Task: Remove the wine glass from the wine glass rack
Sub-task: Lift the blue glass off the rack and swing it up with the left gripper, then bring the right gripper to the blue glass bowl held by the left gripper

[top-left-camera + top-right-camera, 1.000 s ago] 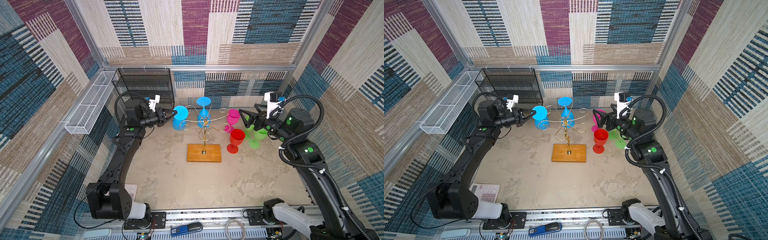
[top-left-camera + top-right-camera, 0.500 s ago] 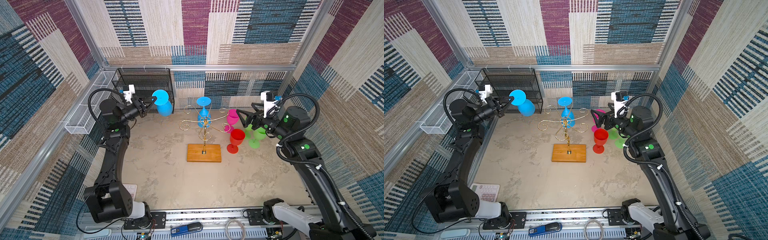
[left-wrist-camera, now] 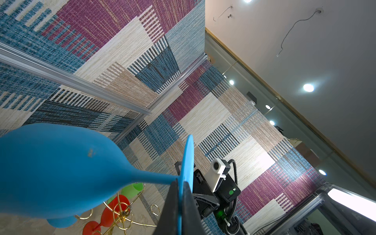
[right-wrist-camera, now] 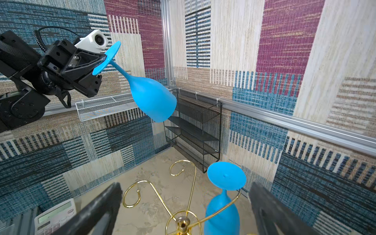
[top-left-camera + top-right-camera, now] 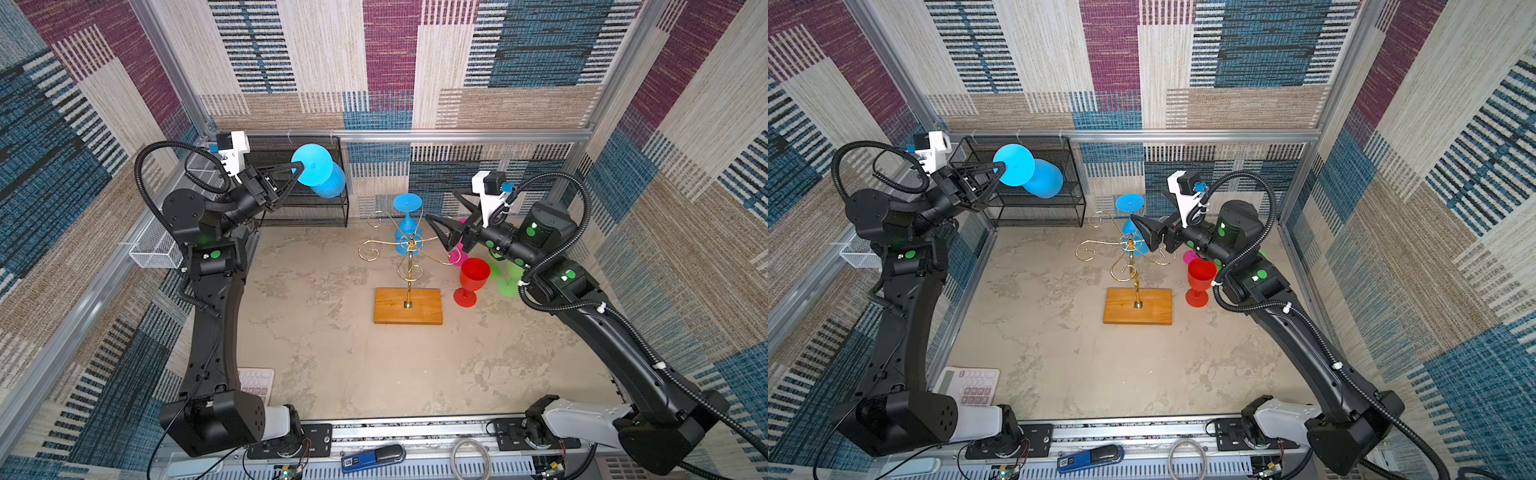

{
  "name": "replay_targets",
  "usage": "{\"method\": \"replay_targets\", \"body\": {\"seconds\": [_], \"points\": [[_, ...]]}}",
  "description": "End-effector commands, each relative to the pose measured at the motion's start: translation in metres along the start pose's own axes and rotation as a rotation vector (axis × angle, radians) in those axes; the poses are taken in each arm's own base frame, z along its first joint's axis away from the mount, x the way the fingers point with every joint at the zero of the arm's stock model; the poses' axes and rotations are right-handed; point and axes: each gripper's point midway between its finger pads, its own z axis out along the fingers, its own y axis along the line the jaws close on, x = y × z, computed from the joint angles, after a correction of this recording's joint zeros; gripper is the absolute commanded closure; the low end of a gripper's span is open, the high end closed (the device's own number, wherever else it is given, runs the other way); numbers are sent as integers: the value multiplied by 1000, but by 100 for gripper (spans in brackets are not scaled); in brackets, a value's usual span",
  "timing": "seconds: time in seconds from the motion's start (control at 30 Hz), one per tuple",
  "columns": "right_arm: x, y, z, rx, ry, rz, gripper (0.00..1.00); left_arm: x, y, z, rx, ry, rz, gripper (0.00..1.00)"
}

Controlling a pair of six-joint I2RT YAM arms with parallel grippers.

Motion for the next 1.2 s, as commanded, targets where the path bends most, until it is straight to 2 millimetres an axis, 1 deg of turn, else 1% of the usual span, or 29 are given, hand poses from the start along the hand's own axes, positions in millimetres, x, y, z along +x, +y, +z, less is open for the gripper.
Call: {"method": "replay_targets", "body": {"seconds": [0.0, 0.1, 0.17, 0.37, 0.53, 0.8, 0.83, 0.87, 1.17], "points": [[-24, 6, 10, 1, -102, -102, 0, 4, -15, 9, 51, 8, -11, 100], [-26, 10, 21, 3, -132, -169, 1, 11, -26, 24, 119, 39, -19, 100], [-30, 15, 23, -5, -172, -211, 1, 15, -31, 32, 149, 58, -33, 100], [-35, 25, 33, -34, -235, -311, 1, 21, -37, 45, 190, 70, -63, 100], [-34, 26, 48, -50, -250, -350, 1, 27, -43, 56, 230, 89, -93, 100], [-29, 20, 80, -58, -231, -365, 1, 38, -46, 66, 268, 121, -133, 100], [-22, 19, 86, -61, -212, -361, 1, 38, -46, 67, 271, 121, -138, 100], [-28, 19, 89, -65, -220, -363, 1, 38, -48, 67, 277, 120, -138, 100], [-16, 20, 121, -125, -192, -307, 1, 39, -50, 66, 296, 127, -157, 100]]}}
